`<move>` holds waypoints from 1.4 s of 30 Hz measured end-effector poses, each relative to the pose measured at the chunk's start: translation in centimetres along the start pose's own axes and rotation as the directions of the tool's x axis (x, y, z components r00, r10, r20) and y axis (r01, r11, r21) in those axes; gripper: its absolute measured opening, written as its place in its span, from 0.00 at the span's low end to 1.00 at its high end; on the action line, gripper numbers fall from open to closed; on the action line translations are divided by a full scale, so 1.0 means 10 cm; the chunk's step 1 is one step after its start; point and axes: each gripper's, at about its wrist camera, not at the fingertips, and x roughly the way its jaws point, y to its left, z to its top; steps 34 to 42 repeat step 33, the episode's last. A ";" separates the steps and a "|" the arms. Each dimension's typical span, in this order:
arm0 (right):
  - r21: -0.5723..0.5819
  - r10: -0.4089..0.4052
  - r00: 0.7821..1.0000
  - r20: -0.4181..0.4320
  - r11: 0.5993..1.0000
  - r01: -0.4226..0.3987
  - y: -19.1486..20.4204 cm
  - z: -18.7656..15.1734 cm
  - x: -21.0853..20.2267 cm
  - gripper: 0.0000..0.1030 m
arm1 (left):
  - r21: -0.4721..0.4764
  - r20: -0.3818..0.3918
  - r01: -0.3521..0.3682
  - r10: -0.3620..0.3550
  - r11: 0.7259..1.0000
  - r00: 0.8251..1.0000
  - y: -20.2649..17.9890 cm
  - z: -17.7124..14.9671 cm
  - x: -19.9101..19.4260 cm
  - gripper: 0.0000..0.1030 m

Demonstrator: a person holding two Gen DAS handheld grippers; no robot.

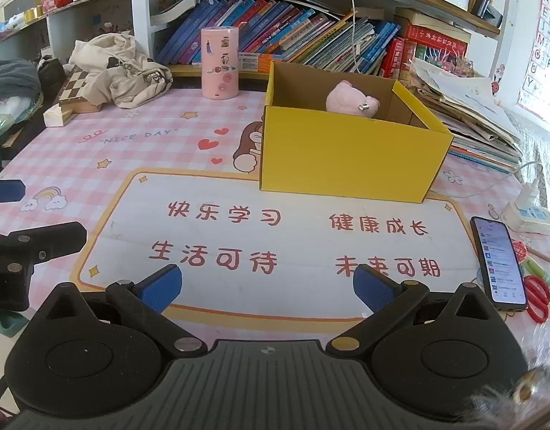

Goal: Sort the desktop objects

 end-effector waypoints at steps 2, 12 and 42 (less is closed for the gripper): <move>0.000 0.000 1.000 0.000 1.000 0.000 0.00 0.00 0.00 1.00 | 0.001 0.000 0.003 -0.003 1.000 1.000 0.00 0.00 0.00 1.00; 0.004 0.002 1.000 -0.006 1.000 -0.002 -0.03 0.00 0.02 1.00 | 0.021 -0.014 0.008 -0.007 1.000 1.000 -0.02 0.00 0.03 1.00; -0.009 0.007 1.000 -0.019 1.000 -0.007 0.00 0.02 0.08 1.00 | 0.011 0.024 -0.022 0.021 1.000 0.999 0.00 -0.01 0.01 1.00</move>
